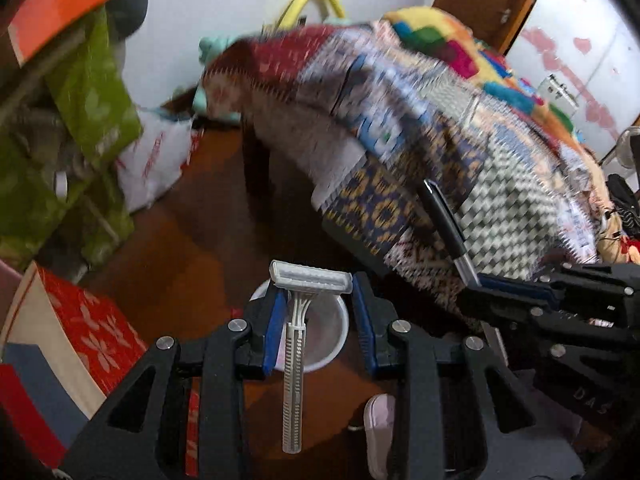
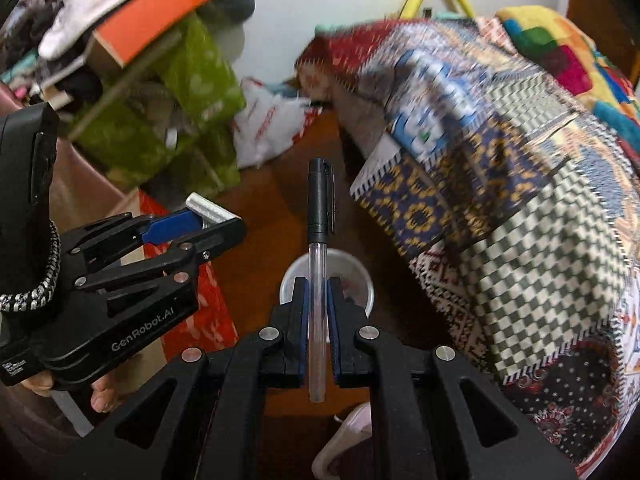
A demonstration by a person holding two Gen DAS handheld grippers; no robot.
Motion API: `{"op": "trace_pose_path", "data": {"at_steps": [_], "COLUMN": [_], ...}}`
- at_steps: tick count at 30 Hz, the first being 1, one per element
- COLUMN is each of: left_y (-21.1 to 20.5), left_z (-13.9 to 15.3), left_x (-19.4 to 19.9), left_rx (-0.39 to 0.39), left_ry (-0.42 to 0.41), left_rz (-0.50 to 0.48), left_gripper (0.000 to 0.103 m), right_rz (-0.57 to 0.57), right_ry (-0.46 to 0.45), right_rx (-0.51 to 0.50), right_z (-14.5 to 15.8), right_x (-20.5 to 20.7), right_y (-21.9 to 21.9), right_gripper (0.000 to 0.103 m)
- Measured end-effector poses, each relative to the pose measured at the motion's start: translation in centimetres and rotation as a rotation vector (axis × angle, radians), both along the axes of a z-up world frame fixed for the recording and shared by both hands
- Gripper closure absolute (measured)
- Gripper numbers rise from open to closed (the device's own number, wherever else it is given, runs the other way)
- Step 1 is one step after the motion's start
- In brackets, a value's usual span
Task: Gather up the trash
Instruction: 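Open the right tool over the bin while the left tool releases the razor, then move both open tools back over the bed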
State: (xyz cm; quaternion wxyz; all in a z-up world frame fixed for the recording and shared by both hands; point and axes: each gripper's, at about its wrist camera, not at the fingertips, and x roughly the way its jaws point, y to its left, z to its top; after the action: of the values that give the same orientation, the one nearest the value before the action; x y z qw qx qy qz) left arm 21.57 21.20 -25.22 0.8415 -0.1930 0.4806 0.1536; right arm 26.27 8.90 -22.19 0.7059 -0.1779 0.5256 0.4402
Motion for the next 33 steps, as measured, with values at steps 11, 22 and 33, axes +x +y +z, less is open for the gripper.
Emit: {"op": "trace_pose_path", "data": {"at_steps": [11,22,33], "left_y": [2.1,2.6,1.9], "left_z": [-5.1,-6.9,-5.2], "left_x": [1.2,3.1,3.8], "left_rx": [-0.123,-0.132,-0.096], "left_ry": [0.084,0.157,0.145], "left_rz": [0.037,0.037,0.026], "left_gripper": [0.071,0.070,0.058], "right_rz": [0.037,0.007,-0.033], "right_ry": [0.107,0.108,0.043], "right_rx": [-0.061,-0.079,-0.031], "right_z": [-4.9,-5.1,-1.8], "right_x": [1.9,3.4,3.5], "right_y": [3.0,2.4,-0.7], "right_gripper": [0.095,0.072,0.072]}}
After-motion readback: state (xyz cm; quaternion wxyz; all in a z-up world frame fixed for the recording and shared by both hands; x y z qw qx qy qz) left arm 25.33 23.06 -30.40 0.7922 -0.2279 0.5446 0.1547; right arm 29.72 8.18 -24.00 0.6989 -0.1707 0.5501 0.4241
